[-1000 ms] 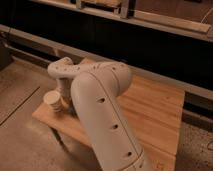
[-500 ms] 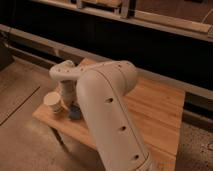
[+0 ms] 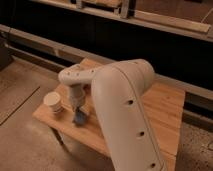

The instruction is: Wipe the white sponge on the table

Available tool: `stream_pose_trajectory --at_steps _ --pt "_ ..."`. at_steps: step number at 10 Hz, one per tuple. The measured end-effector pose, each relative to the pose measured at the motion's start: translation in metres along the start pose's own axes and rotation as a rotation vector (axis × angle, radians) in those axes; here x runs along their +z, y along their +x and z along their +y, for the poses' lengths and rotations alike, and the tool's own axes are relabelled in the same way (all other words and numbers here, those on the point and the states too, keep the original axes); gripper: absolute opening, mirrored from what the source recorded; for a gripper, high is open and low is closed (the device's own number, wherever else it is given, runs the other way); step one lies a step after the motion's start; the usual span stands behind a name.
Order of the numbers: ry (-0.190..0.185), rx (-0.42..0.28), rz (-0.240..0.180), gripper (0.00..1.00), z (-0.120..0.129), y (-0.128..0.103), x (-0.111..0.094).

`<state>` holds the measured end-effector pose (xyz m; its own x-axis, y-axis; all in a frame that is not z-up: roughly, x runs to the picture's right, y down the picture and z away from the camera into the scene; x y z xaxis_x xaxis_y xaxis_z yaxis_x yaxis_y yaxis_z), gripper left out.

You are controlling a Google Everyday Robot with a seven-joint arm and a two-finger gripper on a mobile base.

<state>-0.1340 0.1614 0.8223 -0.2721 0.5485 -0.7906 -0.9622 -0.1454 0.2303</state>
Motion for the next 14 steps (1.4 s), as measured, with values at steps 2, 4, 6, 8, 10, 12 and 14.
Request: stream_pose_trajectory --at_steps 2,4,6,8,10,12,14 --pt "0.002 0.026 0.013 0.00 -0.012 0.007 0.004" --pt "0.008 0.059 0.030 0.00 -0.029 0.011 0.010" --pt "-0.004 0.086 0.037 0.00 -0.040 0.010 0.014" --pt "-0.012 0.107 0.038 0.00 -0.053 0.007 0.015" --pt "-0.016 0.136 0.037 0.00 -0.072 0.000 0.013" --pt "-0.007 0.163 0.036 0.00 -0.095 -0.008 0.012" --pt "0.005 0.191 0.033 0.00 -0.119 -0.020 0.010"
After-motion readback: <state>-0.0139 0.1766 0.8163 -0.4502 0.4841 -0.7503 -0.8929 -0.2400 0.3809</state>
